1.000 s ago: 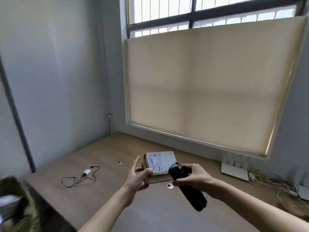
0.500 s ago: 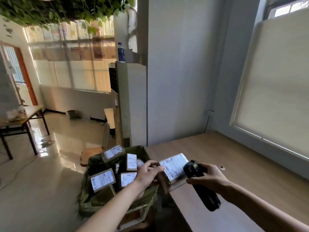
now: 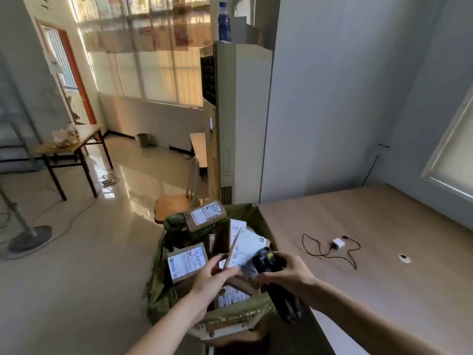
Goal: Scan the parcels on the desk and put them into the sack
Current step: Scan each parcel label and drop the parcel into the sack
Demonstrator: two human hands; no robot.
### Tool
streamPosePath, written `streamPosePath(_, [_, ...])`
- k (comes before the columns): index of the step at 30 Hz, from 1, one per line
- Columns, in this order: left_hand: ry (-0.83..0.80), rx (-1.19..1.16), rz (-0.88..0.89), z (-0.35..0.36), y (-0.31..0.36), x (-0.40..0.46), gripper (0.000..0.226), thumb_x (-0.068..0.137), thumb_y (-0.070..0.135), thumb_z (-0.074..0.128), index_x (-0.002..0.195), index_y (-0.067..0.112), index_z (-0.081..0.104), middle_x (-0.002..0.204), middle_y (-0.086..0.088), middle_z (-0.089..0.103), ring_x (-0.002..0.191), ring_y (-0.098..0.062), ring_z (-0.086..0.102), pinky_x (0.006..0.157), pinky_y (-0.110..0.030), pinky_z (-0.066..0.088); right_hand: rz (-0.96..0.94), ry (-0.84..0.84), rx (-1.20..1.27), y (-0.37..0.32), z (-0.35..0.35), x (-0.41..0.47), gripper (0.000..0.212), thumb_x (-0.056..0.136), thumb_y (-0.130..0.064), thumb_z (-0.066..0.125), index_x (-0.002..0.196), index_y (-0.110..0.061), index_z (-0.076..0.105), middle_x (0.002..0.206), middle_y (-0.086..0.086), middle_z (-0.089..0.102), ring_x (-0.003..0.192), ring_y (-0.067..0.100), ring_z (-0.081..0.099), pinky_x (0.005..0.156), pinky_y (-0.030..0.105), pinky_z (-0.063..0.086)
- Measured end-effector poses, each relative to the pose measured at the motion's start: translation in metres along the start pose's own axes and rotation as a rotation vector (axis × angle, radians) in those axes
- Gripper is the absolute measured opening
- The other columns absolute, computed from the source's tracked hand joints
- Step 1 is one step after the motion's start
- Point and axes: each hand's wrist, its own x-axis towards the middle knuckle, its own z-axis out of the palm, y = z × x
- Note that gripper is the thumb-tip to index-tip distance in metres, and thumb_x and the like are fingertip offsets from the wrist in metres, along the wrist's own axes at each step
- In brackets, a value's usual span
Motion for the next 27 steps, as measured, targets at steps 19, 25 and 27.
streamPosePath(19, [-0.12,0.311,-0.199,0.07,-0.055,0.22,0.093,0.07,0.057,0.084,0.148,0.035,0.038,0.146,0.004,0.047,0.129,-0.019,0.049,0.102,-0.033,0.043,0.306,-0.065,-0.066,0.119,-0.021,0.223,0.091,0.039,-0.055,0.094,0.121,-0.026,0.069,0.1,-0.004,0.075,0.092,0.013,0.072,0.088,0.037,0.062])
streamPosePath(25, [-0.062,0.309,-0.176,0.046,-0.042,0.224,0.062,0.085,0.056,0.071,0.136,0.027,0.053,0.125,0.0,0.06,0.109,-0.013,0.056,0.088,-0.027,0.041,0.322,0.045,-0.115,0.11,-0.025,0.207,0.068,0.058,-0.038,0.099,0.117,-0.031,0.066,0.101,-0.006,0.073,0.093,0.011,0.07,0.089,0.035,0.06])
streamPosePath(27, [-0.066,0.32,-0.14,0.036,-0.035,0.22,0.052,0.087,0.052,0.07,0.13,0.025,0.058,0.12,0.002,0.062,0.104,-0.01,0.057,0.085,-0.027,0.042,0.319,0.089,-0.115,0.105,-0.028,0.192,0.067,0.057,-0.036,0.099,0.115,-0.031,0.065,0.1,-0.006,0.073,0.093,0.012,0.07,0.09,0.037,0.06])
